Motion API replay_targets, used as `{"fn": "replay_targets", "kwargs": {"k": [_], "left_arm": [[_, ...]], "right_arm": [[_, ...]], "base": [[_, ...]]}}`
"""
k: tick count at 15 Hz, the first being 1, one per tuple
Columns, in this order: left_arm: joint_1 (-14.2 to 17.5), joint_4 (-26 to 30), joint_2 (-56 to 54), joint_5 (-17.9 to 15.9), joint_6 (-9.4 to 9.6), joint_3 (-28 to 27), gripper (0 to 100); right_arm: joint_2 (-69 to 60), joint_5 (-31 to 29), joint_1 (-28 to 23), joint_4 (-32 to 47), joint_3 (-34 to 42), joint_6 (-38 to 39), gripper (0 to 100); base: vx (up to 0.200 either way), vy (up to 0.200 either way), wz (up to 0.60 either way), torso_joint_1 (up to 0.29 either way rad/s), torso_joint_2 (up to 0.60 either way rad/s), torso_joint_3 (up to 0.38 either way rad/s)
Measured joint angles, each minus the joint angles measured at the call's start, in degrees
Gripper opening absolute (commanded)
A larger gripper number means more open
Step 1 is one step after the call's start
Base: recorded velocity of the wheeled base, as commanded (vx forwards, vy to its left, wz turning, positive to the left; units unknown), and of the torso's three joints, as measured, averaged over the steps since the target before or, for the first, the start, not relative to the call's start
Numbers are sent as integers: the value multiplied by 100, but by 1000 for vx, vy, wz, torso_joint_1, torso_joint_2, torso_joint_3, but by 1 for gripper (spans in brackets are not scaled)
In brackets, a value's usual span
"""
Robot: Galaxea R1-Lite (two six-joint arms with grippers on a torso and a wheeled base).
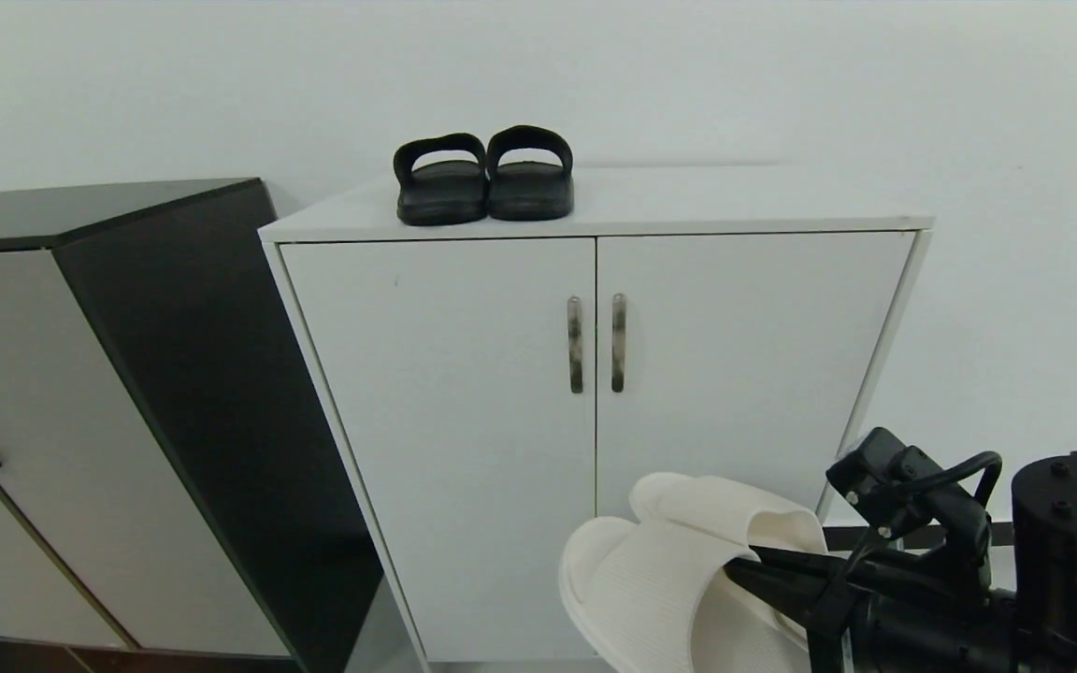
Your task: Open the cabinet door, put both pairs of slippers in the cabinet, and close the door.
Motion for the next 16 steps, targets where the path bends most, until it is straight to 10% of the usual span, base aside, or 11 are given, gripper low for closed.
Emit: {"fn": "replay_targets", "kwargs": {"k": [4, 7, 16], "left_arm": [[0, -15, 119, 5, 238, -30, 100], [-2, 15, 318, -33, -93, -716, 100], [-460, -1320, 3593, -1941, -366, -2289, 100]], "right_arm": [[52, 9, 13, -5, 62, 2, 0], [93, 13, 22, -5, 96, 5, 0], [79, 11, 26, 2, 204, -146, 0]], "base": [[0, 0, 0, -9, 150, 125], [0, 0, 0, 0, 0, 0], [0, 0, 0, -2, 56, 38]]}}
